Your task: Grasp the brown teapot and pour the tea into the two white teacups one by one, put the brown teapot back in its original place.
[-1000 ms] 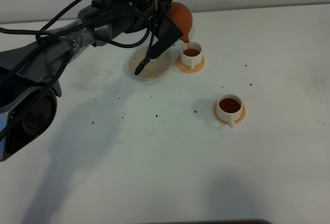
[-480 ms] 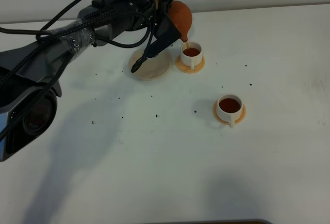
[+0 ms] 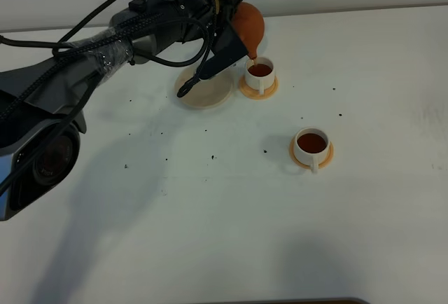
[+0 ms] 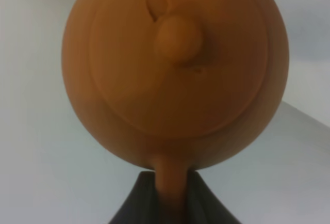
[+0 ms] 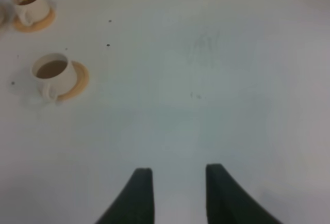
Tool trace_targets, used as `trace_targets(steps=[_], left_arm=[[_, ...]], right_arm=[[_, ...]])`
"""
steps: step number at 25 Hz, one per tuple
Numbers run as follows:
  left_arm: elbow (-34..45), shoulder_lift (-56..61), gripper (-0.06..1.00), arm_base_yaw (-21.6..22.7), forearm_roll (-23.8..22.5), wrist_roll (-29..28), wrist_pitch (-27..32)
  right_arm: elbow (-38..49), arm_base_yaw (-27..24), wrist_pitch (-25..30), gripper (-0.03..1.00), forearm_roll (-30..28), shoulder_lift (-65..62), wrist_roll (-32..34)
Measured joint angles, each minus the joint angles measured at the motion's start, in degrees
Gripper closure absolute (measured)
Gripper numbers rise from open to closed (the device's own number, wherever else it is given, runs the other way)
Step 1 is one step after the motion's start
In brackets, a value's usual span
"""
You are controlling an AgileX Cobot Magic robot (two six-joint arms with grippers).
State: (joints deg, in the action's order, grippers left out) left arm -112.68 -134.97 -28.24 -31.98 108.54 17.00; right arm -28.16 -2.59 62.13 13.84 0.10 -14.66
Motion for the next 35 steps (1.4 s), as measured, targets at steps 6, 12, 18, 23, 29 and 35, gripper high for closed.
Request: trace_targets(steps=[6, 12, 18, 23, 29, 35], left_arm=[[0.0, 0.0, 0.84, -0.27, 0.0, 0.06, -0.06], [0.0, 0.0, 0.84, -0.27, 0.0, 0.11, -0.06], [0.0, 0.0, 0.84, -0.27, 0.04, 0.11, 0.06], [0.0, 0.0, 0.84, -0.27, 0.07, -2.64, 2.33], [0.0, 0.0, 0.84, -0.34, 0.34, -11.59, 6.1], [0.0, 0.11, 0.84, -0.33, 0.61, -17.66, 9.31]], right_arm=[[0.0, 0.0, 0.0, 0.73, 0.0, 0.0, 0.0], [0.0, 0.0, 0.0, 0.73, 0.0, 0.0, 0.0], [0.0, 0.0, 0.0, 0.73, 0.0, 0.0, 0.0], [0.0, 0.0, 0.0, 0.73, 0.0, 0.0, 0.0], [0.0, 0.0, 0.0, 0.73, 0.0, 0.0, 0.0], [0.0, 0.0, 0.0, 0.73, 0.0, 0.0, 0.0]])
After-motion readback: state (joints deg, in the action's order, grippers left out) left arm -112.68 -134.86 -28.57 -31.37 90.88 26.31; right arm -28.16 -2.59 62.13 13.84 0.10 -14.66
